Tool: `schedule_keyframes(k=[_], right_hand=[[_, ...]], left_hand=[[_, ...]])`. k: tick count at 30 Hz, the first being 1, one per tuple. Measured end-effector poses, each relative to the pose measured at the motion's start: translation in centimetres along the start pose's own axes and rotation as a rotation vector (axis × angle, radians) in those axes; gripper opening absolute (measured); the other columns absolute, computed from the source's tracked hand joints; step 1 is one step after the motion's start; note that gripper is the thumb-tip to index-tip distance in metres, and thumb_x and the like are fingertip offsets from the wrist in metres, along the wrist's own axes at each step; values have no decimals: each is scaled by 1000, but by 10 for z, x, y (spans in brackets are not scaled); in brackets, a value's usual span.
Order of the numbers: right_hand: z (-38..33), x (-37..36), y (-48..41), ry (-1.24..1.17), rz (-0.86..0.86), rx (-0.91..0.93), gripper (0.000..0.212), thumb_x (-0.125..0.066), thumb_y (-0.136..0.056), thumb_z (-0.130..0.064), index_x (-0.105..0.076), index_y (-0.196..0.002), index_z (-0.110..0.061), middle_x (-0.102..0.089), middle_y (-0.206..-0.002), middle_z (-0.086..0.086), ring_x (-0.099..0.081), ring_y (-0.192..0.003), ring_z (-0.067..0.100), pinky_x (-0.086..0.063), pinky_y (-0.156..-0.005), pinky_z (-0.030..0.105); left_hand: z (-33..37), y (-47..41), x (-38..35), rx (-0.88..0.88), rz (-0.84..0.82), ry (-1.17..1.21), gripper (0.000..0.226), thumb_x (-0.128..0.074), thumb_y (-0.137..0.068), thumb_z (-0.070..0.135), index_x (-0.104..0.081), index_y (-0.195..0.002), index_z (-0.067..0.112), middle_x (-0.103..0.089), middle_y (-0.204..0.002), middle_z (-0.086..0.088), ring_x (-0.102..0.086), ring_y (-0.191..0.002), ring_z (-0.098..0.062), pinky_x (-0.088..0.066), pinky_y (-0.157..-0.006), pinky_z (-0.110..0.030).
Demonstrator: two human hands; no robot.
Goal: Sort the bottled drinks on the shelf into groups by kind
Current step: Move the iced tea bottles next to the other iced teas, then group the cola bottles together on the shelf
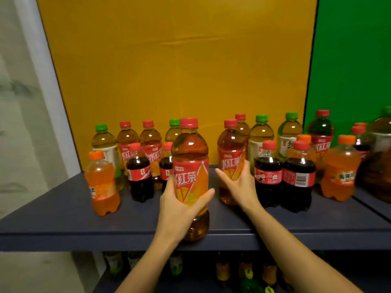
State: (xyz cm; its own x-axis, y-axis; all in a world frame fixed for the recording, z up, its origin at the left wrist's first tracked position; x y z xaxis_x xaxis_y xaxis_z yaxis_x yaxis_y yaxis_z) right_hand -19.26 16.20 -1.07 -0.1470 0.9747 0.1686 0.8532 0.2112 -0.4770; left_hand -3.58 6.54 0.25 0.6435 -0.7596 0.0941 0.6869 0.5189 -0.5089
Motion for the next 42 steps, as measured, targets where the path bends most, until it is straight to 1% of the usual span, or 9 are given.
schedule_keyframes(k=[4,7,13,17,22,27,30,36,42], right_hand=[[12,-6,-11,6,8,16,88,-71,-63,-62,-37,-132,-19,-55,-125,2,-56,-114,15,-50,-95,42],[15,-11,-17,2,-13,-17,88,-73,-71,-45,-24,-137,-16,-48,-132,6,-51,-119,19,-46,-99,43],[24,-18,-31,74,-51,-73,82,-69,-75,-46,-21,-135,-16,-46,-133,11,-46,-123,27,-43,-100,50],[18,-9,-32,74,-122,-77,98,-66,-66,-66,-25,-141,-17,-40,-141,6,-42,-129,25,-40,-104,51],[-4,31,12,-163,-254,-150,49,-46,-96,-26,-32,-143,-20,-44,-141,-1,-44,-129,15,-38,-107,37],[-14,83,49,-118,-100,55,27,-51,-92,-11,-58,-115,-24,-60,-113,-14,-55,-103,-8,-44,-82,7],[-15,115,49,-51,60,158,21,-56,-89,-10,-60,-105,-23,-61,-107,-9,-56,-96,-8,-43,-78,5],[4,152,34,92,290,150,32,-64,-84,-20,-49,-112,-22,-50,-113,-3,-53,-108,19,-47,-92,36],[22,147,22,170,251,58,74,-78,-68,-37,-38,-126,-15,-44,-123,-2,-46,-117,18,-44,-97,36]], left_hand=[[0,0,-17,7,-38,30,51,-81,-62,23,-51,-102,34,-64,-94,16,-61,-82,12,-44,-64,-2],[-1,1,-25,9,-54,41,55,-80,-56,34,-51,-103,35,-64,-97,15,-61,-86,10,-45,-66,-3],[-7,3,-37,27,-68,18,54,-80,-57,38,-49,-101,38,-62,-100,16,-58,-89,12,-46,-69,-4],[-7,2,-42,23,-50,-9,54,-80,-58,39,-46,-101,40,-60,-101,17,-59,-91,8,-47,-69,-7],[-5,-4,-55,15,-16,-6,60,-80,-64,35,-45,-113,34,-60,-103,17,-58,-94,4,-46,-69,-7],[-15,-19,-75,36,47,-15,61,-81,-63,34,-44,-111,29,-57,-100,16,-57,-93,-2,-44,-76,-17],[-19,-29,-89,54,65,-55,60,-80,-65,34,-40,-110,26,-53,-95,17,-54,-90,-6,-42,-80,-24],[-30,-43,-108,37,98,-120,65,-79,-66,35,-38,-114,19,-52,-106,6,-51,-96,-12,-41,-81,-26],[-37,-50,-111,30,119,-189,75,-80,-65,37,-36,-121,12,-52,-118,-2,-51,-105,-16,-40,-83,-27]])
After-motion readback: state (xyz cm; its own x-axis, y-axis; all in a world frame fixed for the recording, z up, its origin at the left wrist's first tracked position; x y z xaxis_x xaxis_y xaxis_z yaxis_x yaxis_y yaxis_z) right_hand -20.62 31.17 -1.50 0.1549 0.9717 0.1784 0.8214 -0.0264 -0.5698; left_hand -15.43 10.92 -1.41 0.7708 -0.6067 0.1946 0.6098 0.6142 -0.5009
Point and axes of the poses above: each hand's wrist, its own y-axis away from the middle knuckle, its own x-axis out of the back of the hand, z = x × y, the point moved 2 cm from there along -y, towards the middle knuckle
